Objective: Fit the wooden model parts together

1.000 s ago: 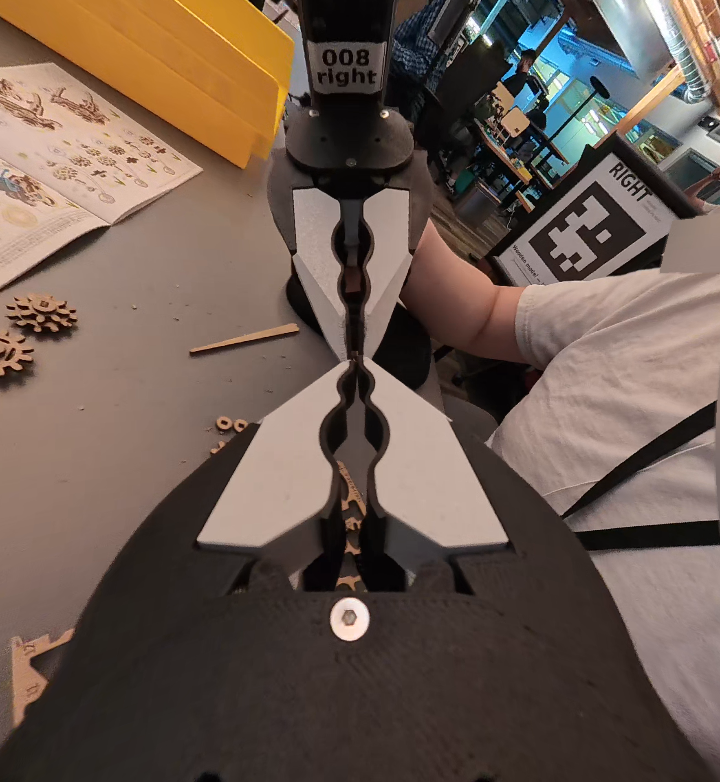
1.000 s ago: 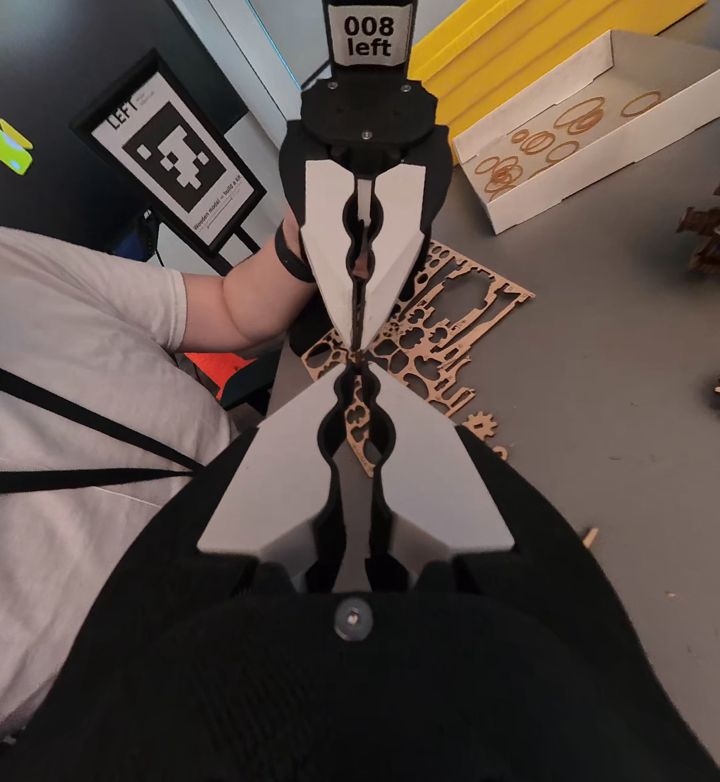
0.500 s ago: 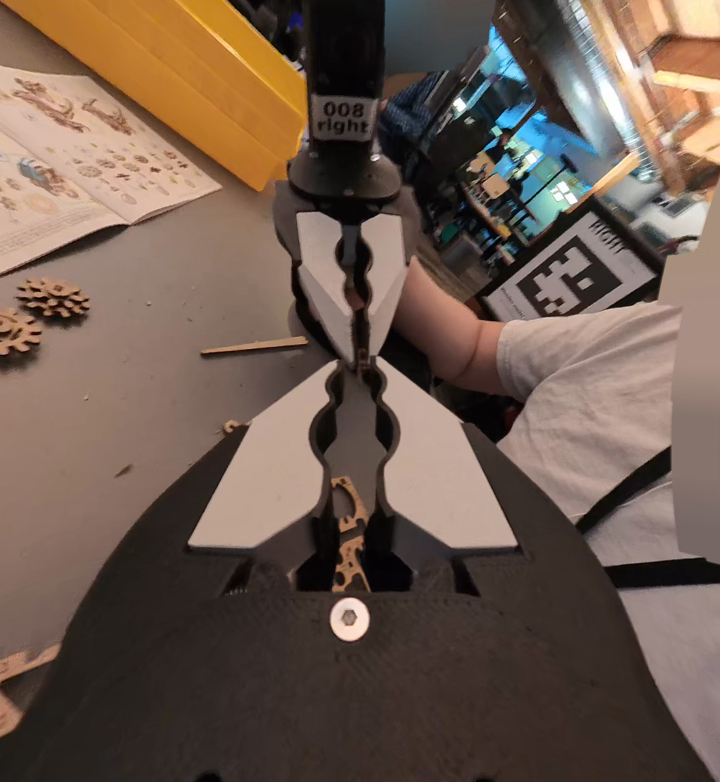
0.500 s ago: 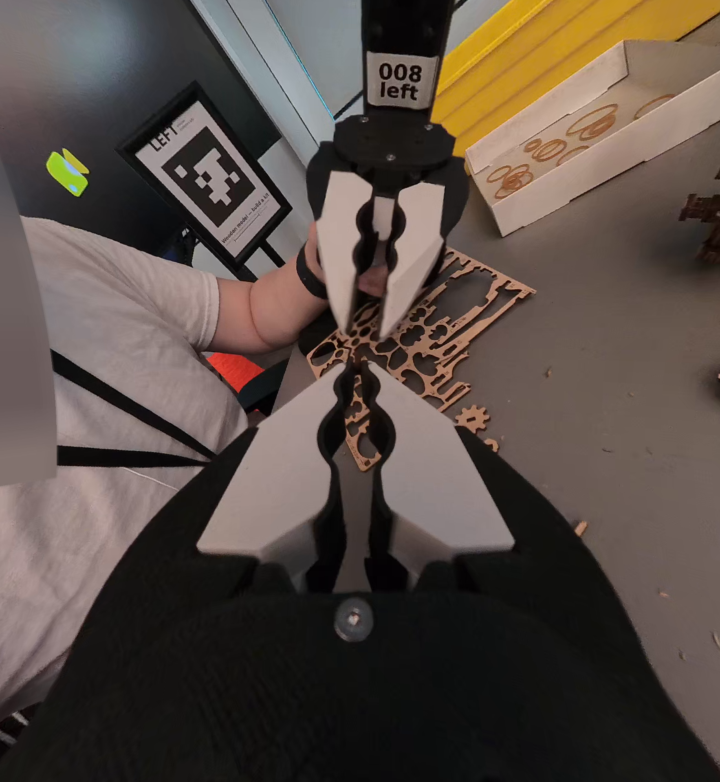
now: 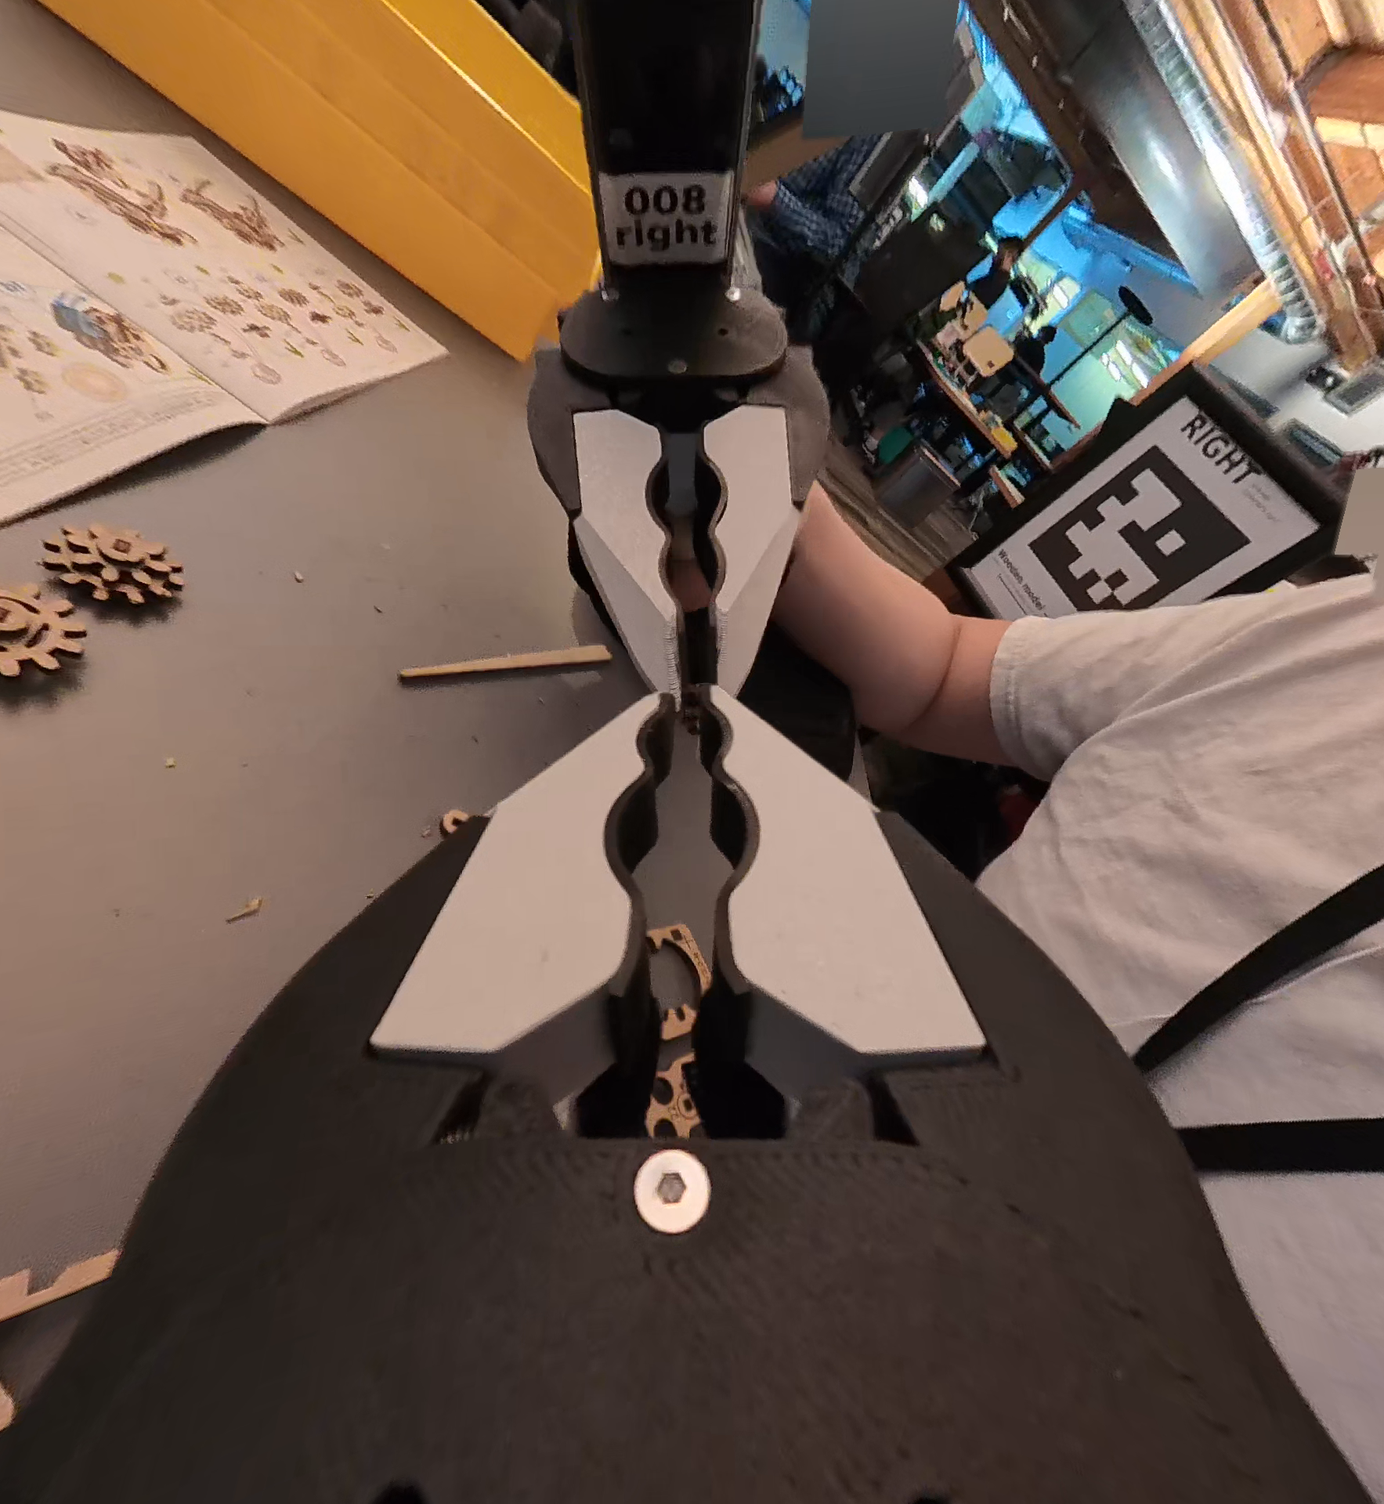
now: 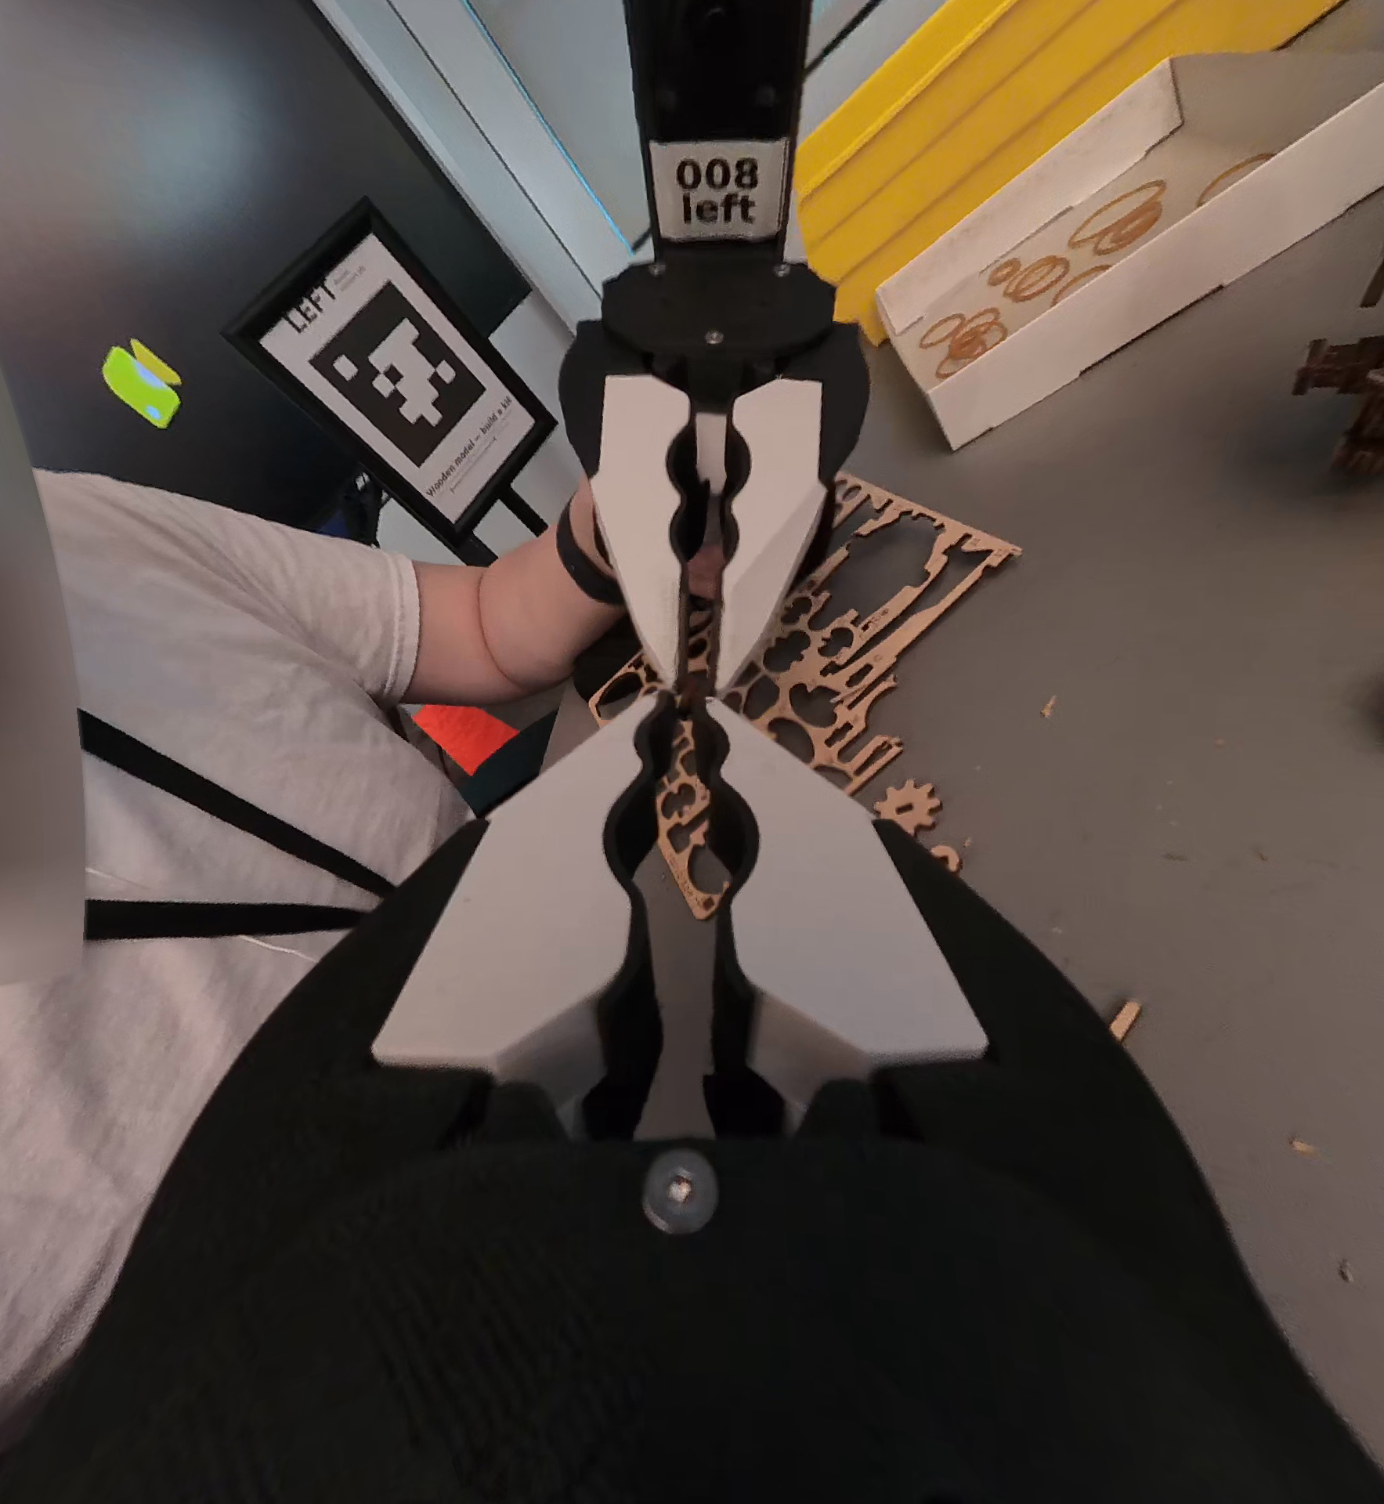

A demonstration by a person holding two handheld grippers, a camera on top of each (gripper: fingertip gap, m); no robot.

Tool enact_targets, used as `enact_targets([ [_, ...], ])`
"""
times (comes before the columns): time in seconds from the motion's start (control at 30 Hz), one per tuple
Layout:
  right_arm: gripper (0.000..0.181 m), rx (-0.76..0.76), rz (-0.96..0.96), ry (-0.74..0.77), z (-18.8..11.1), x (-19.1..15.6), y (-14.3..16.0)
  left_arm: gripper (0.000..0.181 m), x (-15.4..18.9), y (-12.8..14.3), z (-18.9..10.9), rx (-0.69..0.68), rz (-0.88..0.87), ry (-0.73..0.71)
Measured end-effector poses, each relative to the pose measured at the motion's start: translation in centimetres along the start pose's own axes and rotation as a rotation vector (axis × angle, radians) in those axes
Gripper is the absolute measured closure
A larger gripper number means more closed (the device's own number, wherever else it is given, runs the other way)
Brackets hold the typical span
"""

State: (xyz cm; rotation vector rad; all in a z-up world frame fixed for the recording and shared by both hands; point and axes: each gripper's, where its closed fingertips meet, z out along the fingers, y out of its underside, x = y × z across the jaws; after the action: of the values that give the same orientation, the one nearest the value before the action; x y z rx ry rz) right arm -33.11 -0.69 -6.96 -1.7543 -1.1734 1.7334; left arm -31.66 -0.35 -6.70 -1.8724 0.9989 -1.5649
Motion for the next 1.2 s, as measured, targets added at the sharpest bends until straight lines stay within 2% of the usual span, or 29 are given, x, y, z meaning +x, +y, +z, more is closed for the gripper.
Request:
enact_targets([
  [0.1,0.177,0.053,0.0,0.015,-0.3,0.3,-0.9,0.181,-0.4,-0.9,-0.6,0.07,-0.043,-0.01],
  [0.27,0.181,0.069,-0.026,0.03,-0.3,0.0,-1.2,0.181,-0.2,-1.8,-1.1,0.154,-0.128,0.052],
  [0.37,0.166,0.092,0.007,0.017,0.0,0.0,-1.5,0.181,-0.4,-2.0,-1.1,0.171,-0.126,0.038],
  [0.5,0.18,0.112,0.003,0.035,0.0,0.4,-1.7,0.181,-0.2,-2.4,-1.2,0.195,-0.125,0.043],
  [0.63,0.181,0.142,-0.01,0.033,0.0,0.2,-2.1,0.181,-0.2,-2.7,-1.4,0.218,-0.125,0.042],
  [0.73,0.17,0.159,0.036,-0.008,0.1,-0.1,-2.3,0.181,-0.5,-2.6,-1.3,0.215,-0.097,0.007],
  [0.87,0.181,0.17,0.012,0.051,0.0,0.4,-2.5,0.181,-0.4,-2.6,-1.1,0.223,-0.111,0.013],
  [0.97,0.181,0.16,-0.055,0.058,0.0,-0.2,-2.6,0.181,0.2,-2.8,-1.2,0.24,-0.174,0.084],
  [1.13,0.181,0.154,-0.267,0.085,0.2,-1.7,-3.0,0.181,1.6,-3.2,-1.5,0.298,-0.368,0.316],
  [1.2,0.181,0.14,-0.335,0.107,0.2,-2.1,-2.9,0.181,2.0,-3.2,-1.5,0.294,-0.377,0.354],
])
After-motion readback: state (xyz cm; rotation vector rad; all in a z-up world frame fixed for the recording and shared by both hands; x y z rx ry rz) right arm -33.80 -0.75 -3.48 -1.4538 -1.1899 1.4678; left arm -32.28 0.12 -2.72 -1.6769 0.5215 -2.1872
